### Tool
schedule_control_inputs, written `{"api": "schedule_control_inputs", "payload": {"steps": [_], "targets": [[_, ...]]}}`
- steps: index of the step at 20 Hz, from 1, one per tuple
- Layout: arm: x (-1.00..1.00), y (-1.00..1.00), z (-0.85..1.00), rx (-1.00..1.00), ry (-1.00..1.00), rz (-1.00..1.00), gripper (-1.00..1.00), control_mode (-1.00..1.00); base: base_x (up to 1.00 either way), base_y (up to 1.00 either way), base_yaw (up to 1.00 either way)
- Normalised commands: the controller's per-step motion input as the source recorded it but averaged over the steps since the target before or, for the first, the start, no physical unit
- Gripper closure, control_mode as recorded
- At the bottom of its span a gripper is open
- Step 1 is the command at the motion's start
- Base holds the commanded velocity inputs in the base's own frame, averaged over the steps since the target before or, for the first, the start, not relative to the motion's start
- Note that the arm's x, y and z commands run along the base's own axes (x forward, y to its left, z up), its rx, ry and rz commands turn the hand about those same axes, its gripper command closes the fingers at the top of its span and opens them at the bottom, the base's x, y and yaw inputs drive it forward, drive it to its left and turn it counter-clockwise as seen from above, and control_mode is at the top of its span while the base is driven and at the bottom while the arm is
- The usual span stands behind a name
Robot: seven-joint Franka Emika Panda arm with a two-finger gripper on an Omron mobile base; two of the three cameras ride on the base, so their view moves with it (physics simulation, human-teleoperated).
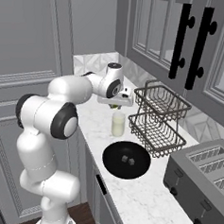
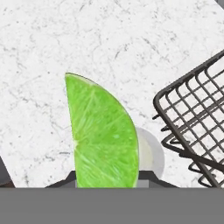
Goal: Grab a lemon wedge from the fridge and one ice cube from the ice bowl, and put them in the glass of lemonade.
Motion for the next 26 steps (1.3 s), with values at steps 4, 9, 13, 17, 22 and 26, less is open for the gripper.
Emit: {"api": "schedule_control_inputs", "payload": {"steps": [4,9,13,17,22,26], "targets": [[0.04,0.00,0.00,0.00,0.00,0.00,1.00,-1.00,0.00,0.00,0.00],[0.00,-0.08,-0.07,0.00,0.00,0.00,1.00,-1.00,0.00,0.00,0.00],[0.00,-0.04,-0.04,0.00,0.00,0.00,1.00,-1.00,0.00,0.00,0.00],[0.06,-0.02,-0.05,0.00,0.00,0.00,1.00,-1.00,0.00,0.00,0.00],[0.13,-0.01,-0.02,0.00,0.00,0.00,1.00,-1.00,0.00,0.00,0.00],[0.13,-0.11,-0.08,0.00,0.00,0.00,1.00,-1.00,0.00,0.00,0.00]]}}
